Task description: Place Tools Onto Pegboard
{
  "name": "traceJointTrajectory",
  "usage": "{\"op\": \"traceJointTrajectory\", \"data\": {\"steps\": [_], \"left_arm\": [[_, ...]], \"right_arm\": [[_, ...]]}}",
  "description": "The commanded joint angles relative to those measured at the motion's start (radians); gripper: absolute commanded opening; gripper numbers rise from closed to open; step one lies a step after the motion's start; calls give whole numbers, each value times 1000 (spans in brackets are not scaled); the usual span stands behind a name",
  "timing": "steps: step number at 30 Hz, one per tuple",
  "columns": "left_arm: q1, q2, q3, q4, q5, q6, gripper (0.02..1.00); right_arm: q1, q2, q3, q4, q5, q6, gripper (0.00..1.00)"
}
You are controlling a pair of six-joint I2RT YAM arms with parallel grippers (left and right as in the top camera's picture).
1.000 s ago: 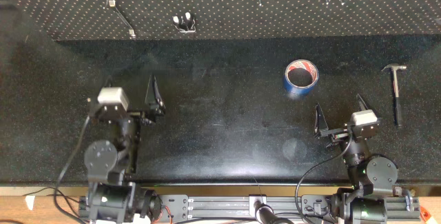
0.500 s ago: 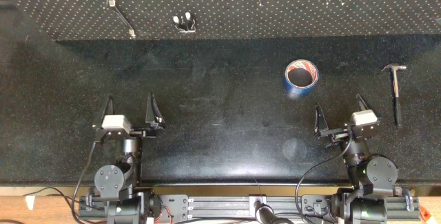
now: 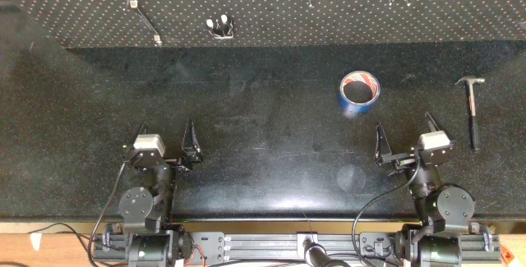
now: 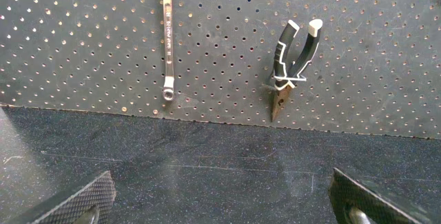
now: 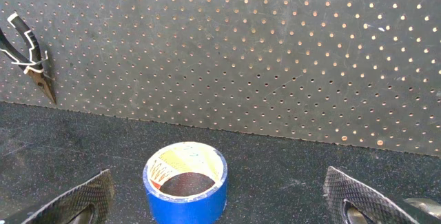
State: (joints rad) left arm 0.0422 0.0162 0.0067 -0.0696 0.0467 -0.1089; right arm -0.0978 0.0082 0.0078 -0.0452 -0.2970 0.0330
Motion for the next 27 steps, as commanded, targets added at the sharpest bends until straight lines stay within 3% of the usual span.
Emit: {"op": "traceJointTrajectory", "data": {"steps": [1, 27], "left_arm": [[-3, -14, -1, -10, 16, 60, 996], [47, -13, -1, -9, 11, 65, 996]], "right_arm": [[6, -7, -4, -3, 0, 15, 996], [6, -7, -4, -3, 0, 15, 996]]}}
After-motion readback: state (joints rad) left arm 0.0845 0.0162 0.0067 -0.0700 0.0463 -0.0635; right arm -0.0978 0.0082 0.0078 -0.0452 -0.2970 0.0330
